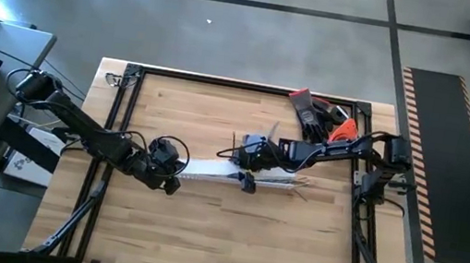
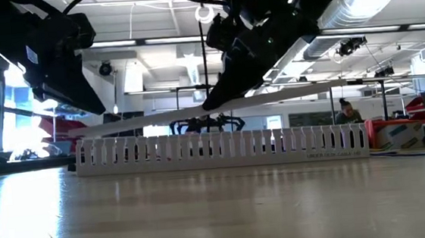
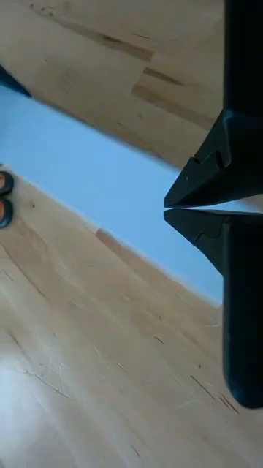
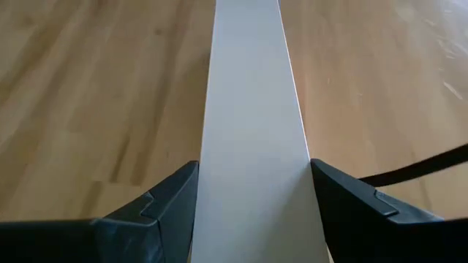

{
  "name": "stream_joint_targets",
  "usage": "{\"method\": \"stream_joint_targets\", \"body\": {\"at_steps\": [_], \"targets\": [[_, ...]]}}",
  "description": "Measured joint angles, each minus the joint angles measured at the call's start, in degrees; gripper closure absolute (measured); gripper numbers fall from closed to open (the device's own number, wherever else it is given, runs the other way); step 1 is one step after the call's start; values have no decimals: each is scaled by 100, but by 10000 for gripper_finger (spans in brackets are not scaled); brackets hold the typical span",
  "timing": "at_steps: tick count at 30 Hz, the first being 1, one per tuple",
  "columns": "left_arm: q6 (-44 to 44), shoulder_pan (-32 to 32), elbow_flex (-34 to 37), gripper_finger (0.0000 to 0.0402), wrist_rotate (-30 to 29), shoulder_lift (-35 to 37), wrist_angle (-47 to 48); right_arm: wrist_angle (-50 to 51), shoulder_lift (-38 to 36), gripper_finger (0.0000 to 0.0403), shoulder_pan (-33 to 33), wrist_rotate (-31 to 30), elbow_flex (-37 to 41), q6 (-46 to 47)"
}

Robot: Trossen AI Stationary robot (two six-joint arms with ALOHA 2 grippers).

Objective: Ziptie cables
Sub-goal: Close the white cable duct

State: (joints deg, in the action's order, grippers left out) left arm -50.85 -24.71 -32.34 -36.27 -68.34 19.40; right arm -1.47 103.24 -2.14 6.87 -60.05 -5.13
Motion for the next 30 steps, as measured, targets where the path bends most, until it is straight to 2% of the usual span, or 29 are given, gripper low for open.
{"method": "stream_joint_targets", "body": {"at_steps": [18,24,30], "targets": [[-50,0,4,402,-192,0,-5,67,0,189,-13,54,0,35],[-103,0,4,402,-192,0,-13,92,0,189,-11,241,0,62],[1,-1,392,402,-170,0,-884,163,0,189,-11,236,0,62]]}}
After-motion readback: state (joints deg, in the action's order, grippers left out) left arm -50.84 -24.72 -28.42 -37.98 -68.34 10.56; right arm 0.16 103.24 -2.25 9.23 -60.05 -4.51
